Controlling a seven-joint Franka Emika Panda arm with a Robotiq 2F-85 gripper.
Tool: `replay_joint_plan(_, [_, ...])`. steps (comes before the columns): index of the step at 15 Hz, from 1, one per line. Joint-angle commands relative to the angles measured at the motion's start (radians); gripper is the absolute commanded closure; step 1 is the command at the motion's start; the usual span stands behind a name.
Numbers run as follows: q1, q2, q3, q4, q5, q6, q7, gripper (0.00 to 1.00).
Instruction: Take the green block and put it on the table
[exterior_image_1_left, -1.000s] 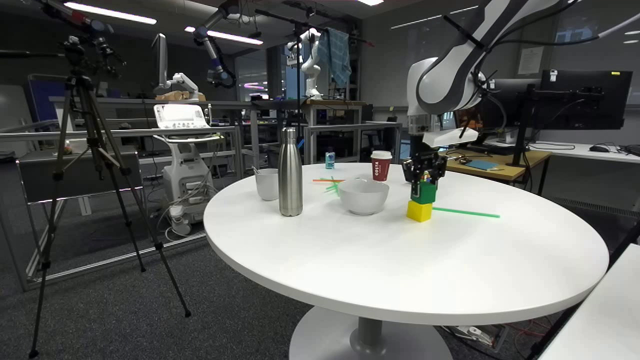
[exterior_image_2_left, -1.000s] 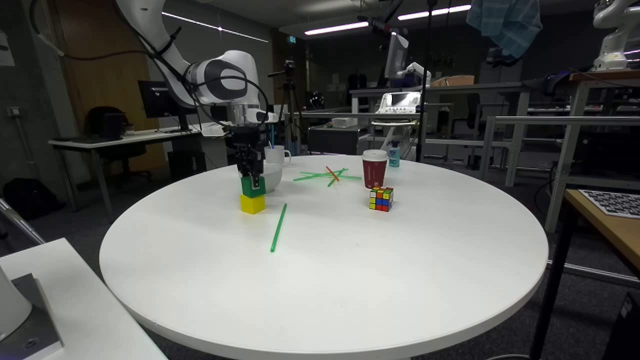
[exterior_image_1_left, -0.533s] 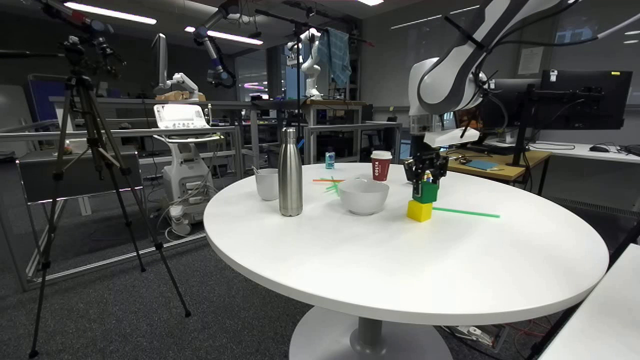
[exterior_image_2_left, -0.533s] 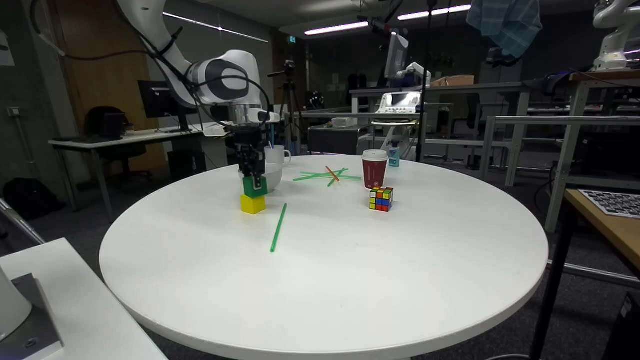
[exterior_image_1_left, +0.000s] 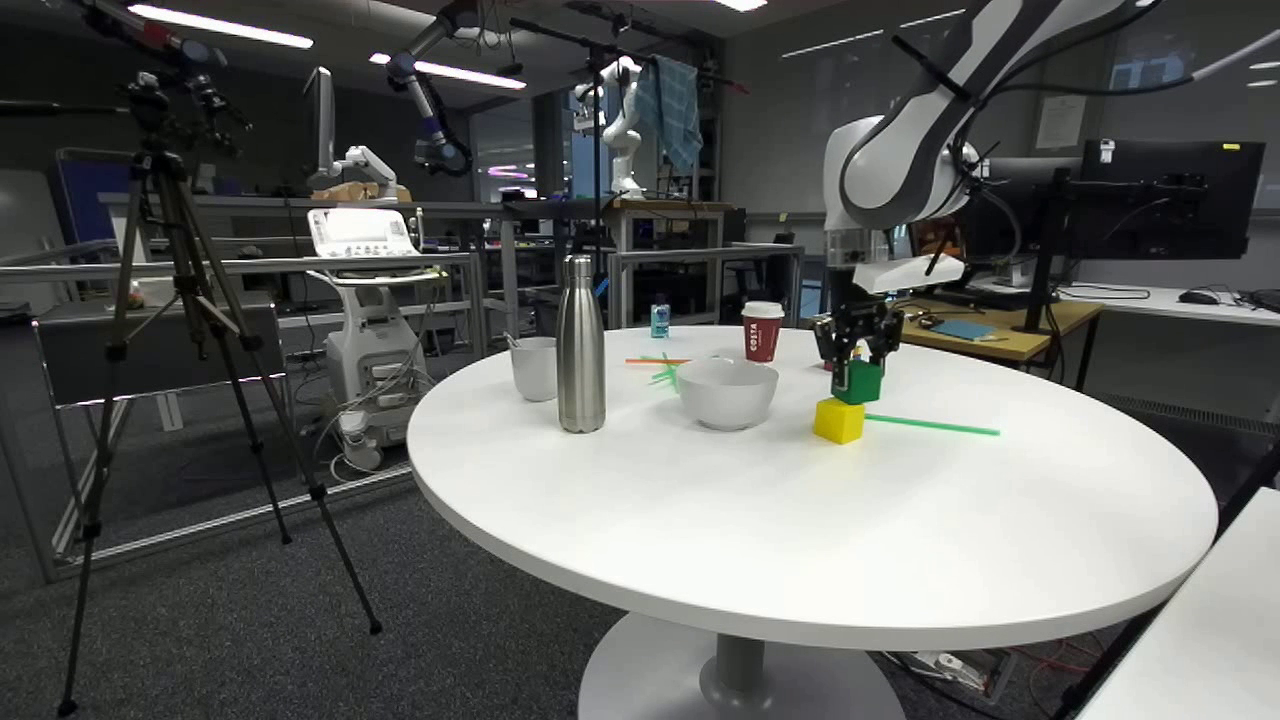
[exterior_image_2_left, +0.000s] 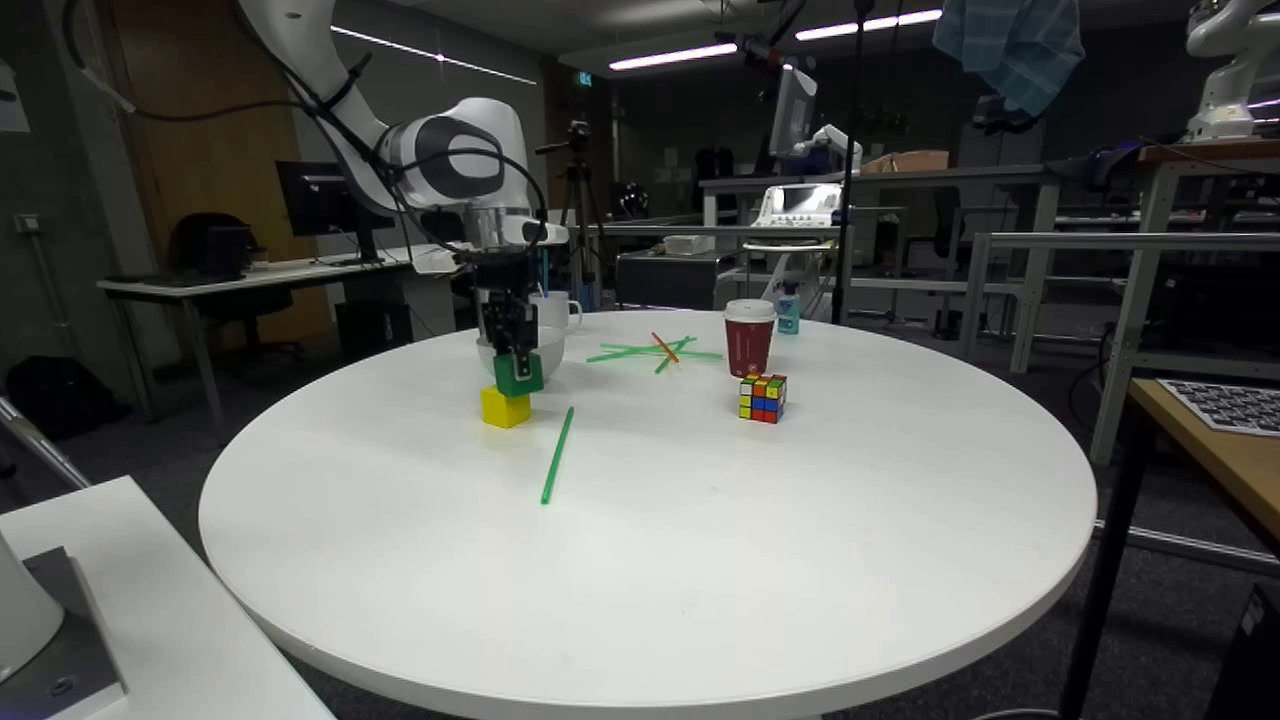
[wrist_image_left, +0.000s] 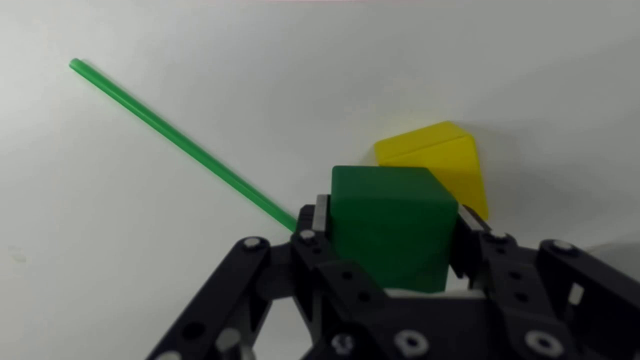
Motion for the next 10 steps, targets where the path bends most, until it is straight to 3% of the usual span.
replay_joint_plan(1, [0.006, -0.017, -0.033, -0.009, -0.018, 0.030, 0.020, 0.69])
replay_joint_plan(10, [-0.010, -0.055, -0.085, -0.055, -0.013, 0.112, 0.031, 0.69])
